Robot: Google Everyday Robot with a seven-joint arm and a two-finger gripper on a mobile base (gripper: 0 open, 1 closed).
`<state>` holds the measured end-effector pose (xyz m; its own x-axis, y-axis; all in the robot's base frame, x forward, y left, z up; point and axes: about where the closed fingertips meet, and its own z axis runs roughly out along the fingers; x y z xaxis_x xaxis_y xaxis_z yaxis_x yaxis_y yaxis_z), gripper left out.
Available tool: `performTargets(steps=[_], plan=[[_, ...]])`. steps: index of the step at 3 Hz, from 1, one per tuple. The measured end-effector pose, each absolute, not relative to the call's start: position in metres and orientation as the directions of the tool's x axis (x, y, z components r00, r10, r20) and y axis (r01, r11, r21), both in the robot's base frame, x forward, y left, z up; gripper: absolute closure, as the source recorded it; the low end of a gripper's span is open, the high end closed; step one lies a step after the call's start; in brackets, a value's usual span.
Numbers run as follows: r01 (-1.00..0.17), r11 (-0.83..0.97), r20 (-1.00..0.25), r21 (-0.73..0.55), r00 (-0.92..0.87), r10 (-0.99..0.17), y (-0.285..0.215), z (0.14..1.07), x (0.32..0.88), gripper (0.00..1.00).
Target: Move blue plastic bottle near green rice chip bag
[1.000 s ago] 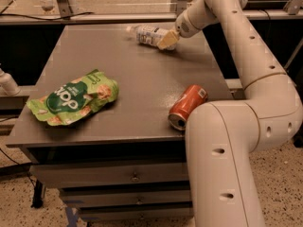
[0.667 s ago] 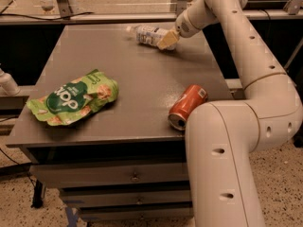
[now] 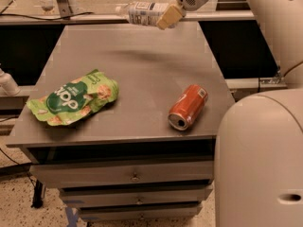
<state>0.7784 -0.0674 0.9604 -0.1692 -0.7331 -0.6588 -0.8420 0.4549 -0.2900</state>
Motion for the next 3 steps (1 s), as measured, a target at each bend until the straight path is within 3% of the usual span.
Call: performTargets(steps=[3], plan=[[-0.889, 0.418, -0.653, -0.186, -0.206, -0.729, -0.051, 0.928, 0.768, 1.00]])
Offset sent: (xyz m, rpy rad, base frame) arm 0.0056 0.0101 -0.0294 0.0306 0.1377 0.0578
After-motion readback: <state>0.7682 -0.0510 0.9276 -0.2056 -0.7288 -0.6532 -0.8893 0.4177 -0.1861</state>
